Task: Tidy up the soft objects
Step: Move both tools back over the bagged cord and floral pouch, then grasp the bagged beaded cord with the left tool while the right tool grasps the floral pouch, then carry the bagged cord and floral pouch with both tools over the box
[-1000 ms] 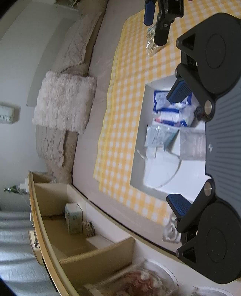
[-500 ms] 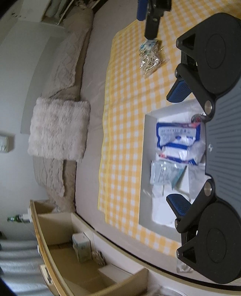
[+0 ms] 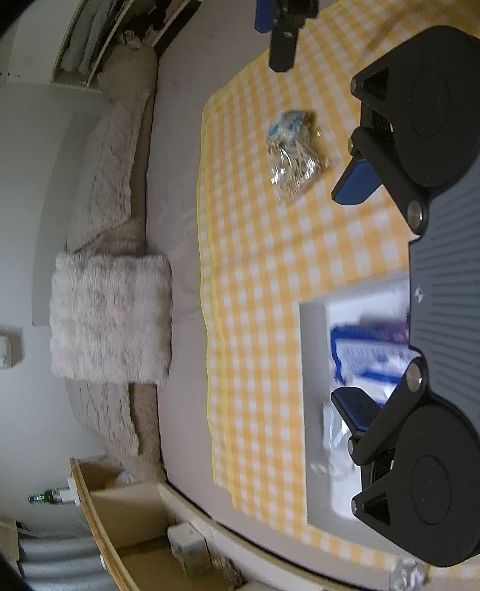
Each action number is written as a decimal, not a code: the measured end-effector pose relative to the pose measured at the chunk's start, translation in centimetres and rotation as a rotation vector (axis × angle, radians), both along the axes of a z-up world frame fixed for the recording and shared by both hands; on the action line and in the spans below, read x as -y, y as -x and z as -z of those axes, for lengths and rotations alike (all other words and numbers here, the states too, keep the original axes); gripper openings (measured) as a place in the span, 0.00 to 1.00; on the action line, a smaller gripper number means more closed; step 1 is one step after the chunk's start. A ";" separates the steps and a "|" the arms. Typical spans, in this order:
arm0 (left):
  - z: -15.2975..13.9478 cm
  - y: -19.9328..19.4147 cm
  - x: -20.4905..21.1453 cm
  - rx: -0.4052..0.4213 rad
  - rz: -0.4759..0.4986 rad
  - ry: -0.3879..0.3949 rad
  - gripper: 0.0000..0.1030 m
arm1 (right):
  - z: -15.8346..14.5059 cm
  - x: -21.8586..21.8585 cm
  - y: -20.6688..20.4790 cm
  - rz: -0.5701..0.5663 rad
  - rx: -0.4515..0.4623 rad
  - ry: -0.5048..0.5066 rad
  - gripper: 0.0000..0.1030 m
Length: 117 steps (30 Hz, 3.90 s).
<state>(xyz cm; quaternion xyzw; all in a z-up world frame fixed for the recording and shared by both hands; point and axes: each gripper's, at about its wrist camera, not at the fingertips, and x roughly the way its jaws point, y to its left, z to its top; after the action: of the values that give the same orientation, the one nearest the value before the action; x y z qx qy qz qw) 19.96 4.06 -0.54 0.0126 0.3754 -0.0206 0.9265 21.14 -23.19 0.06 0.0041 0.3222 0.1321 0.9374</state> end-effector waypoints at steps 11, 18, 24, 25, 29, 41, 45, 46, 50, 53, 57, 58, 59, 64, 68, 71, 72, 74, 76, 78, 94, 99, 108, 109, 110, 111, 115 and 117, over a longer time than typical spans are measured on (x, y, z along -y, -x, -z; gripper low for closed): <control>1.7 -4.1 5.8 -0.005 0.030 0.123 1.00 | 2.2 4.5 -2.3 0.139 -0.021 -0.007 1.00; 3.4 -7.0 9.2 0.002 0.027 0.188 1.00 | 4.2 6.0 -5.0 0.220 -0.019 0.035 1.00; 6.2 -9.8 11.3 -0.038 0.002 0.262 1.00 | 6.8 7.6 -8.7 0.256 -0.123 -0.068 1.00; 6.7 -10.3 11.5 -0.051 -0.004 0.272 1.00 | 7.4 7.9 -9.4 0.272 -0.141 -0.087 1.00; 8.1 -13.2 11.7 -0.105 -0.024 0.265 1.00 | 9.4 8.1 -11.2 0.300 -0.174 -0.109 1.00; 12.5 -19.0 11.8 -0.255 -0.129 0.389 1.00 | 13.4 5.6 -15.2 0.256 -0.221 -0.072 0.87; 13.9 -19.5 12.6 -0.285 -0.143 0.408 1.00 | 14.5 5.8 -15.7 0.247 -0.262 -0.075 0.65; 14.1 -19.6 12.8 -0.290 -0.142 0.412 1.00 | 14.7 5.9 -15.6 0.232 -0.275 -0.070 0.60; 14.6 -19.8 13.9 -0.300 -0.132 0.416 1.00 | 14.8 6.1 -15.0 0.176 -0.295 0.021 0.51; 15.0 -19.8 14.7 -0.298 -0.130 0.412 1.00 | 14.6 7.0 -14.4 0.170 -0.306 0.052 0.46; 15.9 -20.1 15.6 -0.318 -0.134 0.343 1.00 | 14.5 8.3 -13.6 0.158 -0.323 0.084 0.45; 16.1 -20.1 15.8 -0.321 -0.123 0.309 1.00 | 14.5 8.4 -13.4 0.146 -0.327 0.089 0.44; 16.1 -20.0 16.1 -0.314 -0.108 0.277 1.00 | 14.5 8.5 -13.2 0.134 -0.332 0.095 0.44; 16.0 -19.7 16.4 -0.295 -0.109 0.264 0.86 | 14.4 8.7 -12.9 0.120 -0.346 0.106 0.43; 15.8 -19.3 16.7 -0.281 -0.075 0.246 0.63 | 14.2 8.6 -12.8 0.119 -0.352 0.116 0.40; 15.4 -18.9 17.0 -0.291 -0.042 0.233 0.59 | 14.0 8.3 -12.5 0.114 -0.356 0.130 0.40; 15.3 -18.7 17.1 -0.298 -0.031 0.233 0.58 | 13.9 8.1 -12.4 0.108 -0.357 0.137 0.40; 15.1 -18.3 17.1 -0.311 -0.010 0.234 0.56 | 13.8 7.8 -12.1 0.098 -0.358 0.149 0.40; 14.7 -17.8 16.9 -0.315 0.001 0.232 0.55 | 13.5 7.8 -11.8 0.094 -0.356 0.152 0.38; 14.1 -17.2 16.5 -0.308 0.009 0.231 0.55 | 12.8 7.9 -11.4 0.100 -0.339 0.144 0.36; 6.1 -11.4 13.3 -0.124 0.100 0.220 0.54 | 4.4 8.6 -6.6 0.201 -0.111 -0.010 0.33; 3.5 -9.5 12.2 -0.054 0.120 0.204 0.54 | 2.2 7.8 -5.0 0.186 -0.054 -0.032 0.33; 0.5 -6.4 10.3 0.024 0.107 0.158 0.54 | -0.1 5.1 -2.4 0.127 0.003 -0.046 0.33; 0.2 -6.1 10.1 0.030 0.105 0.159 0.54 | -0.3 4.8 -2.1 0.120 0.008 -0.051 0.33; 0.0 -5.8 9.8 0.036 0.103 0.162 0.54 | -0.6 4.6 -1.9 0.113 0.012 -0.057 0.33; -0.3 -5.7 9.4 0.041 0.101 0.164 0.54 | -0.8 4.2 -1.7 0.105 0.017 -0.061 0.33; -1.3 -4.5 8.3 0.068 0.091 0.156 0.54 | -1.5 2.9 -1.3 0.079 0.031 -0.071 0.33; -1.6 -4.0 7.7 0.080 0.084 0.154 0.54 | -1.7 2.4 -1.2 0.069 0.037 -0.077 0.33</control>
<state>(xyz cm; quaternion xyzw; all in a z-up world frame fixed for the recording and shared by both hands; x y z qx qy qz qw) 23.92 -3.65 1.08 -0.0421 0.3347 -0.0875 0.9373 22.33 -25.57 1.79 0.0486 0.2992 0.1122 0.9463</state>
